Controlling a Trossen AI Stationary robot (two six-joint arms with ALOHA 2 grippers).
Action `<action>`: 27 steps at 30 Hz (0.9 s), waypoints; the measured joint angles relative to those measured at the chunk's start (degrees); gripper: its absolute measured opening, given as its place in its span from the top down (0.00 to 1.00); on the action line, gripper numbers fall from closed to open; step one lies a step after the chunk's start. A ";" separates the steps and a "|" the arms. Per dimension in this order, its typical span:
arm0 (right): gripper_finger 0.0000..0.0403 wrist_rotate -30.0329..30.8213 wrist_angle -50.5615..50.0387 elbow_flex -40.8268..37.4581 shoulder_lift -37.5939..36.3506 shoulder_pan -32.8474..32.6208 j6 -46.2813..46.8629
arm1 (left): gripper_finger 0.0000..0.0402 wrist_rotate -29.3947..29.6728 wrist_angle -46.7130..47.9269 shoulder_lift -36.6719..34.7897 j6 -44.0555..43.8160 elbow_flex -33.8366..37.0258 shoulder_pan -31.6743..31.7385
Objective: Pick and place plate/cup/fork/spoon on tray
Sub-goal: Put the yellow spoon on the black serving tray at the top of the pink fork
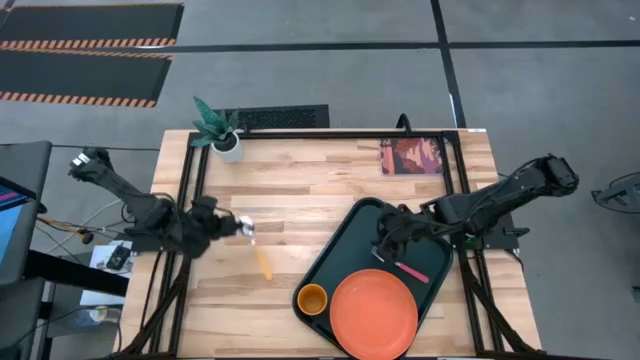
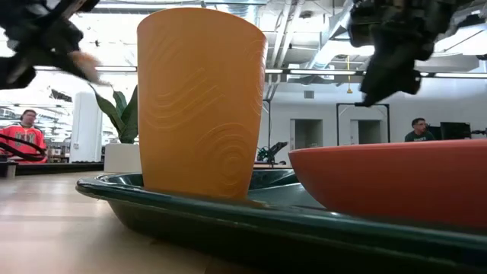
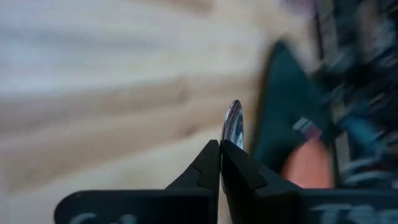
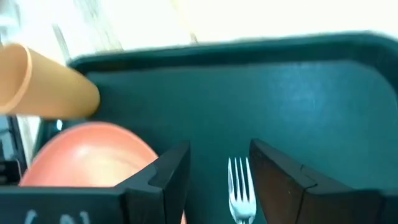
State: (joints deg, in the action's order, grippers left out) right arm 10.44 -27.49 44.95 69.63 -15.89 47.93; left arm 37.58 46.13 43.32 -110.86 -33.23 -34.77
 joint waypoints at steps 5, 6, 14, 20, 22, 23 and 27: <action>0.53 -0.02 5.39 0.00 0.00 3.91 -2.66 | 1.00 10.97 -2.40 -6.15 6.05 0.00 4.50; 0.53 -0.08 6.89 0.00 0.00 4.81 -3.31 | 1.00 12.80 -3.80 -6.99 7.99 0.00 5.57; 0.53 -9.70 27.64 0.00 0.00 13.37 -10.88 | 1.00 17.65 -24.45 -6.80 29.98 -0.04 15.82; 0.51 -16.63 40.20 1.41 -0.02 21.06 -13.02 | 1.00 11.63 -37.43 -1.55 41.37 -0.04 24.30; 0.49 -17.19 39.65 2.89 -0.02 23.32 -14.74 | 1.00 8.24 -42.57 1.53 44.09 -0.07 26.95; 0.47 -17.70 38.70 3.63 -0.02 24.40 -15.56 | 1.00 6.32 -44.90 3.16 45.41 -0.07 28.20; 0.41 -19.85 34.91 6.86 -0.02 27.77 -17.54 | 1.00 -1.00 -53.39 10.60 47.28 -0.07 32.41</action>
State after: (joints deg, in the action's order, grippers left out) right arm -9.42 7.42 51.81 69.60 11.88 30.39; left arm 36.59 -7.26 53.91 -63.58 -33.30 -2.36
